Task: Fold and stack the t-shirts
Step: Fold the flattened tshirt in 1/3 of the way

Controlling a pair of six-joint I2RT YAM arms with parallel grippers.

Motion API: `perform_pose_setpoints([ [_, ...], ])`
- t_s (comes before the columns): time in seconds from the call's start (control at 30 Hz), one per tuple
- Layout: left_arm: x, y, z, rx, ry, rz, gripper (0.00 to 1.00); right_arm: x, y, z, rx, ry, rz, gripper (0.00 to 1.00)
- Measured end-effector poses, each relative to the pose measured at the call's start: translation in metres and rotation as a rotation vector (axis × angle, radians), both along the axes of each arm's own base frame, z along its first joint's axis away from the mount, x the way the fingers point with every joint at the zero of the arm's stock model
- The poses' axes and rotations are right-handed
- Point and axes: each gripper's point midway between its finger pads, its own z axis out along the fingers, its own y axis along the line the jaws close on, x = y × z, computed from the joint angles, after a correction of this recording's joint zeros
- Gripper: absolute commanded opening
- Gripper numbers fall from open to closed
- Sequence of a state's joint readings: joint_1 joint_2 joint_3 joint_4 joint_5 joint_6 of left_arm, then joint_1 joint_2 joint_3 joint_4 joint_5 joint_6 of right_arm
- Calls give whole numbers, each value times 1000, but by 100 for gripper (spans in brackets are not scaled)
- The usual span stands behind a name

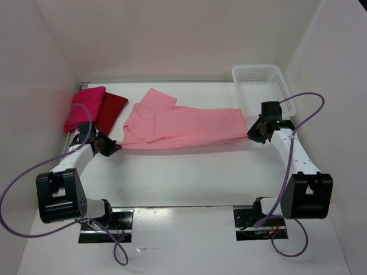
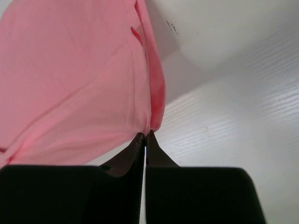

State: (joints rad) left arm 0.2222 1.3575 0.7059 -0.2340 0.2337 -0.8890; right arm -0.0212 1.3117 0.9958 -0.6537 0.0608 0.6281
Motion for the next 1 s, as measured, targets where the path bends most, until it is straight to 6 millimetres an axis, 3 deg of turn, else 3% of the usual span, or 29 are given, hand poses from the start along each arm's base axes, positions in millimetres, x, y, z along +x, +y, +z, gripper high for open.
perform_pose_setpoints([
  [0.2, -35, -8, 2, -12, 47, -15, 1, -21, 9, -18, 27, 130, 83, 6],
  [0.3, -56, -14, -4, -40, 112, -18, 10, -34, 11, -18, 30, 167, 97, 8],
  [0.37, -66, -17, -6, -56, 149, -20, 18, -42, 11, -14, 28, 177, 100, 24],
  [0.43, -73, -19, -6, -67, 174, -21, 41, -48, 10, -11, 26, 178, 99, 50],
  [0.53, -82, -23, -5, -82, 199, -21, 79, -54, 10, -4, 18, 171, 105, 52],
  [0.63, -88, -24, -2, -89, 214, -16, 88, -58, 10, 6, 14, 151, 110, 47],
  [0.67, -89, -23, 0, -81, 220, -15, 86, -57, 12, 11, 18, 136, 119, 41],
  [0.7, -87, -21, 5, -67, 218, -20, 77, -54, 15, 17, 23, 115, 133, 33],
  [0.8, -67, -17, 26, -32, 129, -55, 28, -46, 36, 29, 52, 50, 200, 4],
  [0.9, -47, -26, 40, -26, 30, -113, 18, -37, 69, 33, 106, 7, 284, 0],
  [1.0, -37, -55, 42, -40, -7, -204, 18, -24, 112, 30, 154, -30, 383, 0],
])
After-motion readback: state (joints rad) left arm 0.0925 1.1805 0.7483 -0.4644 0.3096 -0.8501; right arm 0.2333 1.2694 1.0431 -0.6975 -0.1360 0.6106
